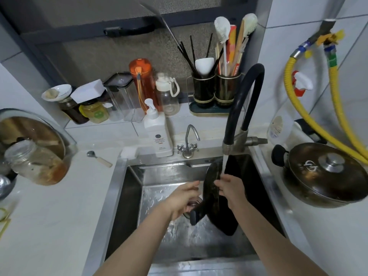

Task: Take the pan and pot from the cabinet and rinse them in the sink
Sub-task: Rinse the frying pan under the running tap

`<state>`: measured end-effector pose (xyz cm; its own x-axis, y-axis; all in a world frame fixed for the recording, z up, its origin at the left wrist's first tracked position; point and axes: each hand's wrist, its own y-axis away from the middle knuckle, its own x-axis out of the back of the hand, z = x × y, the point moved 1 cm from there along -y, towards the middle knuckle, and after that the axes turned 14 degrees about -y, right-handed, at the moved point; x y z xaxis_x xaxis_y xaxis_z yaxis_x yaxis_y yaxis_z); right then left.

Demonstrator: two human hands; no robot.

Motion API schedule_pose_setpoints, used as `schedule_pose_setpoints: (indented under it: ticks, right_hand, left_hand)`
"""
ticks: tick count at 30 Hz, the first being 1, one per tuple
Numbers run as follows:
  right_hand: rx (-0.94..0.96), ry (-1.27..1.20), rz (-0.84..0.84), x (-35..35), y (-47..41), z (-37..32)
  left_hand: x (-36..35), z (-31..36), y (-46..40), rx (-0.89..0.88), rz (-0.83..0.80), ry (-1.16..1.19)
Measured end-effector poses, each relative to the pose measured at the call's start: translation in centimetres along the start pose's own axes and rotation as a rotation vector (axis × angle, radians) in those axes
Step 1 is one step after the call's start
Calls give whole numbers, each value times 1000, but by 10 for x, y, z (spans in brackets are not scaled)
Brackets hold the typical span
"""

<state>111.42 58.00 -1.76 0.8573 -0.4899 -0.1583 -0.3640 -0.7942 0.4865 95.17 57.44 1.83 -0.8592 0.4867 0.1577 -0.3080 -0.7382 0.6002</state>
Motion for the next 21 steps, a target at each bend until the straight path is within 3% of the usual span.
schedule_pose_setpoints:
  ticks: [2,7,14,19,21]
  right_hand:
    - [31,18,-47,4,2,1]
    - [107,129,-153,9,14,0]
    - [165,316,-264,22,19,12]
    - [36,251,-373,30,8,4]
    - [90,323,-318,34,-4,-8]
  left_hand:
    - [-11,6,-10,-6,28,-103]
    - [-36,34,-32,-75,44,-49]
    - [-47,14,-62,45,234,-133]
    - [-52,4,-54,26,309,86]
    - [-48,-3,-48,63,286,238]
